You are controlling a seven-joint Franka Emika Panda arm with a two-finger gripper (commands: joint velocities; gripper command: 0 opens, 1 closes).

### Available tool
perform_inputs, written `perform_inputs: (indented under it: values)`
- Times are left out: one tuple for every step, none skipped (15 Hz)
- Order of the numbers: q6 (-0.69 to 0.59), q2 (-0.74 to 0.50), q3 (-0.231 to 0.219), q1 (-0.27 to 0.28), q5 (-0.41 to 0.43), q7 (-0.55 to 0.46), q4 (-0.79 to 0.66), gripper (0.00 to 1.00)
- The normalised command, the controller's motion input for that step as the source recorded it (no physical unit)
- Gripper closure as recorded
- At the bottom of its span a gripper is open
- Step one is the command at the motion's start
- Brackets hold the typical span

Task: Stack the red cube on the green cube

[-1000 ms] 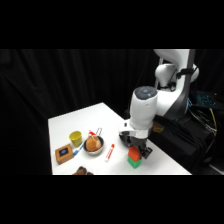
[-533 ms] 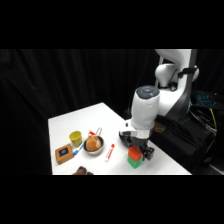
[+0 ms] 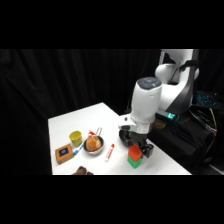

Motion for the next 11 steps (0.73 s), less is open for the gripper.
perform_inputs:
  values:
    - [-0.28, -0.42, -0.051, 0.102, -0.119, 0.2, -0.13, 0.0]
    - [-0.34, -0.44, -0.017, 0.081, -0.084, 0.18, -0.12, 0.0]
    - [-0.34, -0.46, 0.001, 0.066, -0.093, 0.19, -0.12, 0.0]
    - [-0.35, -0.45, 0.028, 0.042, -0.08, 0.16, -0.1, 0.0]
    - [-0.33, -0.43, 0.048, 0.019, -0.07, 0.15, -0.09, 0.0]
    - [-0.34, -0.41, 0.062, -0.007, -0.049, 0.12, -0.06, 0.0]
    - [-0.35, -0.37, 0.07, -0.038, -0.018, 0.08, -0.02, 0.0]
    - [-0.35, -0.33, 0.075, -0.061, 0.005, 0.05, 0.01, 0.0]
    - [-0.35, -0.3, 0.073, -0.089, 0.026, 0.02, 0.04, 0.0]
    - [-0.37, -0.27, 0.08, -0.106, 0.074, -0.06, 0.06, 0.0]
    - [-0.34, -0.24, 0.081, -0.124, 0.145, -0.14, 0.08, 0.0]
